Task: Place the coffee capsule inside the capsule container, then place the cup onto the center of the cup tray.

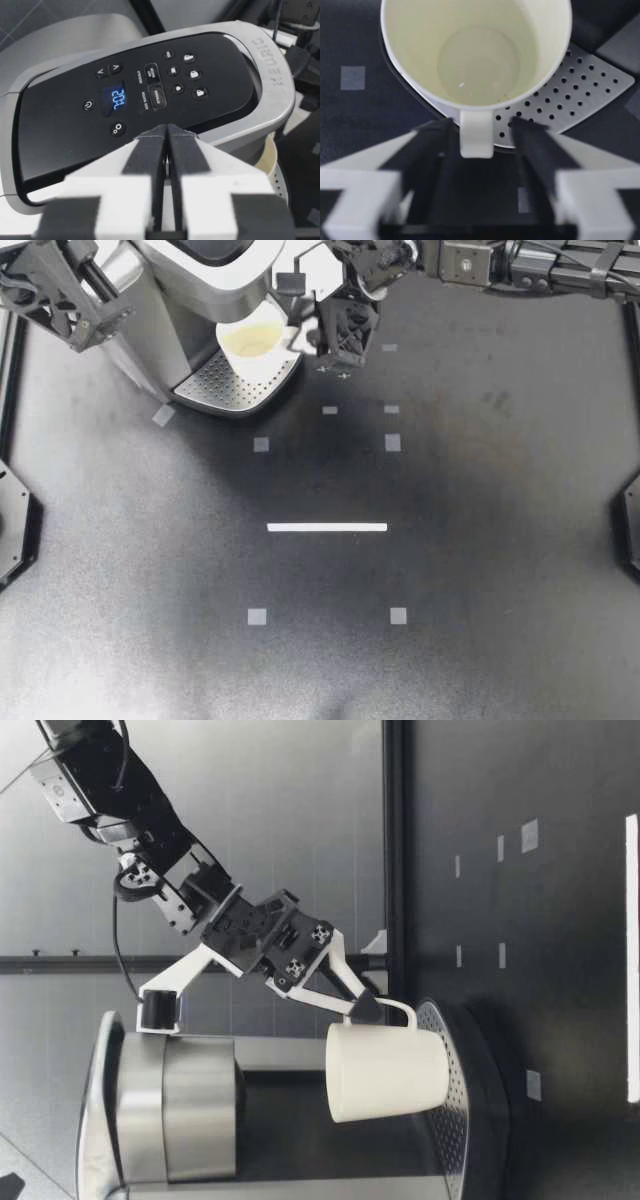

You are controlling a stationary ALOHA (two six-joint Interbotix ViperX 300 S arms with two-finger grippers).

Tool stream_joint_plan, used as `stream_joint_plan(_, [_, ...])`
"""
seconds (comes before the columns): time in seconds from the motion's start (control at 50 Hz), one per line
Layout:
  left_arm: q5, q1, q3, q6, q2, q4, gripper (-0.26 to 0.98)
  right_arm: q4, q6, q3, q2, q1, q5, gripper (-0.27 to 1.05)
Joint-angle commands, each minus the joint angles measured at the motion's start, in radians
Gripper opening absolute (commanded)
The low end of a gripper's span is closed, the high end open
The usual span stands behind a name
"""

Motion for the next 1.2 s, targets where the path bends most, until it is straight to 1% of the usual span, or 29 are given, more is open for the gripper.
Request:
stream_joint_plan(0.0, [-0.005,0.003,-0.011,-0.003,-0.012,0.003,0.07,0.008,0.005,-0.034,-0.031,0.009,-0.003,0.61])
stream_joint_plan(0.16, [-0.011,0.003,-0.009,-0.005,-0.012,0.003,0.07,0.009,0.005,-0.026,-0.049,0.008,-0.003,0.60])
stream_joint_plan(0.26, [-0.018,0.003,-0.008,-0.006,-0.012,0.006,0.07,0.011,0.005,0.002,-0.072,0.009,-0.005,0.60])
stream_joint_plan(0.36, [-0.046,0.005,-0.009,-0.008,-0.006,0.012,0.07,0.009,0.006,0.051,-0.110,0.008,-0.018,0.60])
stream_joint_plan(0.44, [-0.083,0.021,-0.009,-0.011,-0.002,0.020,0.07,0.011,0.006,0.094,-0.143,0.008,-0.040,0.60])
stream_joint_plan(0.56, [-0.135,0.064,-0.018,-0.028,0.015,0.020,0.07,0.012,0.008,0.160,-0.192,0.006,-0.086,0.60])
stream_joint_plan(0.72, [-0.140,0.089,-0.063,-0.028,0.055,0.002,0.07,0.034,0.008,0.249,-0.270,0.006,-0.137,0.60])
stream_joint_plan(0.88, [-0.046,0.114,-0.147,0.018,0.114,-0.032,0.07,0.087,0.003,0.319,-0.336,0.008,-0.156,0.60])
stream_joint_plan(0.98, [0.043,0.124,-0.224,0.107,0.166,-0.089,0.07,0.117,0.003,0.359,-0.370,0.008,-0.163,0.59])
stream_joint_plan(1.04, [0.074,0.130,-0.264,0.163,0.195,-0.141,0.07,0.140,0.002,0.380,-0.387,0.008,-0.167,0.58])
stream_joint_plan(1.18, [0.117,0.170,-0.337,0.282,0.242,-0.272,0.07,0.190,-0.009,0.423,-0.431,0.008,-0.167,0.54])
